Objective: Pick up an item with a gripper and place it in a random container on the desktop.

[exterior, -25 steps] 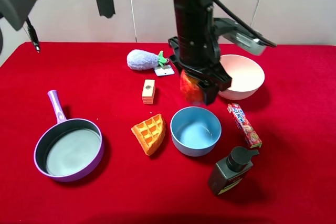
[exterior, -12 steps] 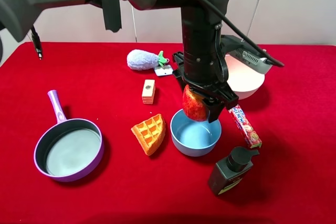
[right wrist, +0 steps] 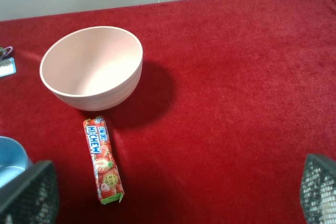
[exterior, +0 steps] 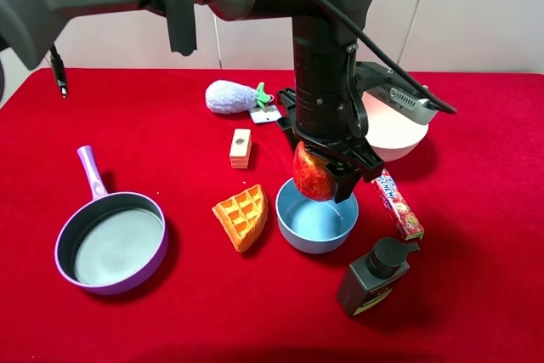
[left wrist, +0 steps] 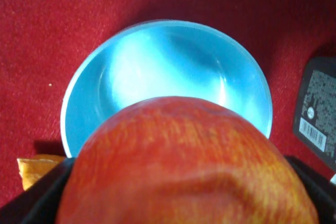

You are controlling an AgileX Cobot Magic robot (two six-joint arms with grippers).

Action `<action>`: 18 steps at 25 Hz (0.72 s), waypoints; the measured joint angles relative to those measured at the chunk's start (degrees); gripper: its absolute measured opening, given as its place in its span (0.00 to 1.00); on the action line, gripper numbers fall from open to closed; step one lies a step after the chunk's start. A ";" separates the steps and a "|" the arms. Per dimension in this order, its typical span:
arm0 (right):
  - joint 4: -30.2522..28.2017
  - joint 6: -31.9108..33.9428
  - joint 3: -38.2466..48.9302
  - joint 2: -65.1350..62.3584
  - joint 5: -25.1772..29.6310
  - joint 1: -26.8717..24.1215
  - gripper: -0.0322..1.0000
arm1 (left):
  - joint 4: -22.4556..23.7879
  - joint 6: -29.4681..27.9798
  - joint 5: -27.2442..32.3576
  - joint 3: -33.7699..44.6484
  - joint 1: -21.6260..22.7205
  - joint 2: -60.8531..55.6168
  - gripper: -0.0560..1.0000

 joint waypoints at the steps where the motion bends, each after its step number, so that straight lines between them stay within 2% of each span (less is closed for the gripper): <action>1: 0.00 0.00 0.00 0.00 0.00 0.00 0.70 | 0.00 -0.06 0.00 0.00 0.00 0.00 0.73; 10: 0.00 0.00 0.00 0.00 0.00 0.00 0.70 | -0.05 -0.43 0.00 0.00 0.00 0.00 0.73; 11: 0.00 0.00 0.00 0.00 0.00 0.00 0.70 | -0.05 -0.55 0.00 0.00 0.00 0.00 0.74; 15: 0.00 0.00 0.00 0.00 0.00 0.00 0.70 | -0.05 -0.86 0.00 0.00 0.00 0.00 0.91; 18: 0.00 0.00 0.00 0.00 0.00 0.00 0.70 | -0.05 -0.86 0.00 0.00 0.00 0.00 0.94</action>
